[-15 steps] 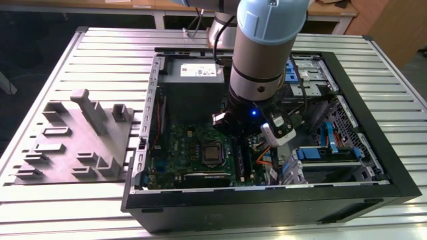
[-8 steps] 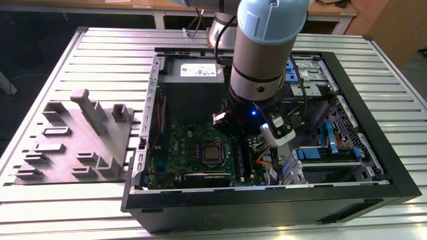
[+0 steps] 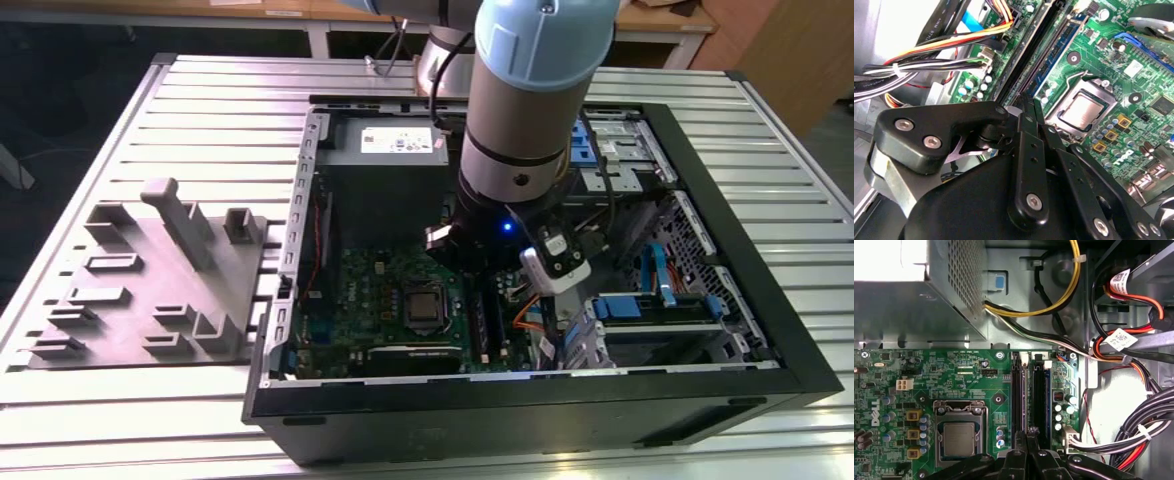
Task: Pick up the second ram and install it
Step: 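Insert the second ram into the second slot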
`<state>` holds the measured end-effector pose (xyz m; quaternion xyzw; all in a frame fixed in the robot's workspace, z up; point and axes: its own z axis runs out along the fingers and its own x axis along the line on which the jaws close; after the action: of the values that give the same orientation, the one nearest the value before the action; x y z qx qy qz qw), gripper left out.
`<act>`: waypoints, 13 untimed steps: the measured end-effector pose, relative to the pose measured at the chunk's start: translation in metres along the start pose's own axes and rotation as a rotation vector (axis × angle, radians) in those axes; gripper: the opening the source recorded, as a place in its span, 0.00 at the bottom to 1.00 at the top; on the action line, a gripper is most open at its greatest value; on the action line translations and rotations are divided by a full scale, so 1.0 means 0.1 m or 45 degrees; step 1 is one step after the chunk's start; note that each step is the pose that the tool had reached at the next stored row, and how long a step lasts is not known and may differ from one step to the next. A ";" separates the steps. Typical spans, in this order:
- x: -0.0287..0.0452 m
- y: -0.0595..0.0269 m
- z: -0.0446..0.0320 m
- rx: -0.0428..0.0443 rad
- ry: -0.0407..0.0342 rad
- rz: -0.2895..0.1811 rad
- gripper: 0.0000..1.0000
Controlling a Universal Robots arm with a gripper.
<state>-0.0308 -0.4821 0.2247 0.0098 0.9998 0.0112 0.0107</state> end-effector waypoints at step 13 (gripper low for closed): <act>0.001 -0.001 0.043 0.000 -0.0004 0.004 0.11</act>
<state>-0.0309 -0.4821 0.2204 0.0115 0.9998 0.0114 0.0109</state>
